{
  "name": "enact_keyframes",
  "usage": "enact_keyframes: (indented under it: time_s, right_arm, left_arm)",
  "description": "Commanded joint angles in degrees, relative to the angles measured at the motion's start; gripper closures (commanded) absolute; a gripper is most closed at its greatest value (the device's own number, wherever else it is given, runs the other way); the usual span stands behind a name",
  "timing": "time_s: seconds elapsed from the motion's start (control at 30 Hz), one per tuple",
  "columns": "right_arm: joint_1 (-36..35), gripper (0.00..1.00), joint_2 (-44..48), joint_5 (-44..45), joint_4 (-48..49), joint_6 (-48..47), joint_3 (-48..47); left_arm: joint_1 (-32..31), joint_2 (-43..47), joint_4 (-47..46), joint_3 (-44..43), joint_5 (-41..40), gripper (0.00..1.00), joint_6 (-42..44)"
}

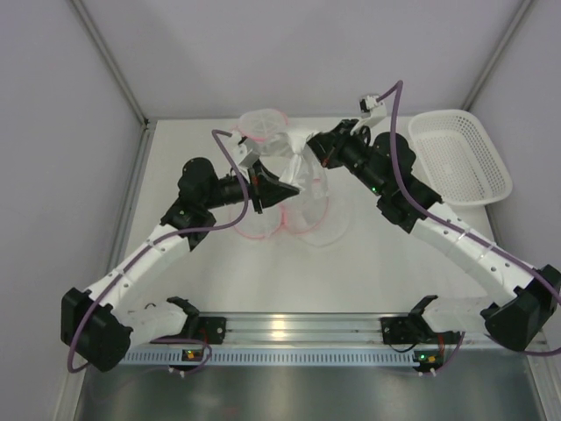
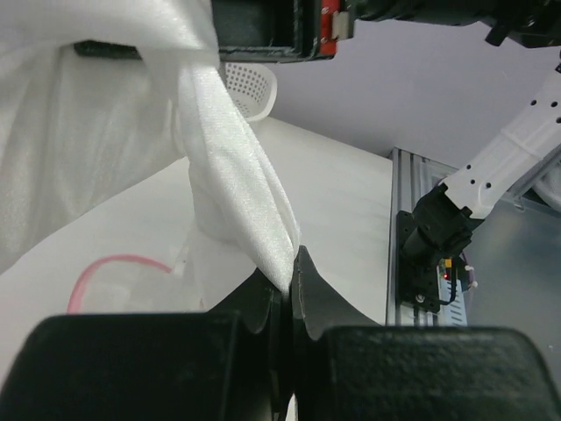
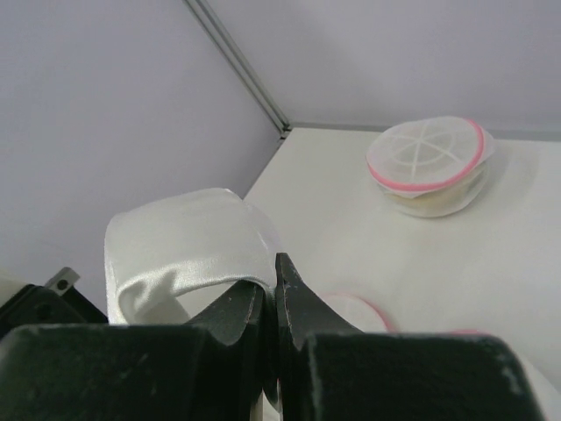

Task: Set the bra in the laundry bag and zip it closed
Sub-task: Adjust the bra.

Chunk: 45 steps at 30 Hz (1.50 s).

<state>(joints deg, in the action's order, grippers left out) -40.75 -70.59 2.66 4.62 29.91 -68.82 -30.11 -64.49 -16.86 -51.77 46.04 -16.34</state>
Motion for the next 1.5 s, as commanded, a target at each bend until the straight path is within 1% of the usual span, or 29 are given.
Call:
enact_keyframes:
  time_s: [0.0,0.2,0.3,0.4,0.47,0.57,0.6,0.73,0.8,0.87,0.9,0.93,1.0,1.03,1.13,1.17,1.23,1.3,1.33,1.47]
  right_arm:
    - [-0.4,1.0,-0.4,0.7,-0.3,-2.7,-2.5]
    - [-0.6,1.0,1.1,-3.8,3.3,-7.3,1.4]
    - [-0.6,1.0,2.8,-7.2,5.0,-9.9,3.5]
    - [-0.4,1.0,3.8,-10.6,4.9,-12.5,4.9]
    - [-0.5,1.0,4.8,-13.0,6.3,-12.4,6.9]
    - [-0.4,0.98,6.2,-14.5,9.7,-10.5,8.9]
    - [-0.3,0.98,6.6,-15.2,10.3,-10.0,9.0]
    - [-0.2,0.99,7.4,-19.4,13.9,-9.1,10.5]
    - [0.1,1.0,7.5,-20.1,14.0,-8.9,10.9]
    - [0.4,1.0,7.7,-21.5,14.4,-8.2,11.2]
    - [0.8,1.0,7.7,-21.8,14.5,-7.9,11.4]
    - [0.8,1.0,7.7,-23.0,14.9,-7.7,11.5]
    - [0.8,1.0,7.7,-23.9,16.1,-6.8,11.9]
    - [0.8,1.0,7.6,-24.9,16.9,-6.3,12.2]
    - [0.8,1.0,6.9,-25.8,18.8,-4.1,12.7]
    - [0.8,1.0,6.6,-26.3,19.4,-3.5,12.9]
    - [0.8,1.0,6.0,-28.7,21.7,-1.2,13.0]
    - [0.8,1.0,5.5,-30.6,23.7,1.1,13.4]
    - [0.8,1.0,5.1,-31.9,24.9,1.5,13.5]
    - [0.8,1.0,4.6,-34.0,27.6,1.7,14.5]
  left_arm:
    - [-0.1,3.2,-5.2,-1.5,2.8,1.0,0.8]
    - [-0.1,3.1,-4.6,-4.6,5.6,1.0,2.2]
    - [-0.1,1.6,2.2,-7.6,4.4,1.0,5.8]
    - [-0.1,0.9,4.4,-10.6,4.5,1.0,6.8]
    - [-0.1,0.6,4.9,-11.8,5.3,1.0,7.0]
    - [0.0,-0.5,8.2,-13.3,3.6,1.0,9.7]
    - [0.0,-0.9,10.1,-13.6,3.5,1.0,9.9]
    - [0.0,-2.1,12.3,-14.6,3.7,1.0,10.4]
    - [0.0,-1.9,14.7,-15.1,1.5,0.99,11.9]
    - [0.0,-0.6,18.8,-16.0,-1.3,0.93,14.4]
    - [0.0,-0.1,19.7,-16.2,-4.3,0.9,14.8]
    - [0.0,0.2,20.2,-16.9,-5.6,0.83,15.6]
    - [0.0,1.6,21.4,-17.6,-8.1,0.8,15.8]
    - [0.0,2.0,21.4,-17.9,-8.3,0.73,15.8]
    - [0.0,3.8,21.1,-18.1,-9.6,0.57,15.8]
    - [0.0,4.4,21.0,-18.1,-10.5,0.53,15.8]
    - [0.0,4.6,21.0,-17.9,-13.2,0.4,15.8]
    - [0.0,4.9,21.1,-17.8,-14.0,0.34,15.8]
    - [0.0,4.9,21.1,-17.6,-14.0,0.29,15.8]
    - [0.0,5.7,21.2,-17.6,-13.3,0.2,19.1]
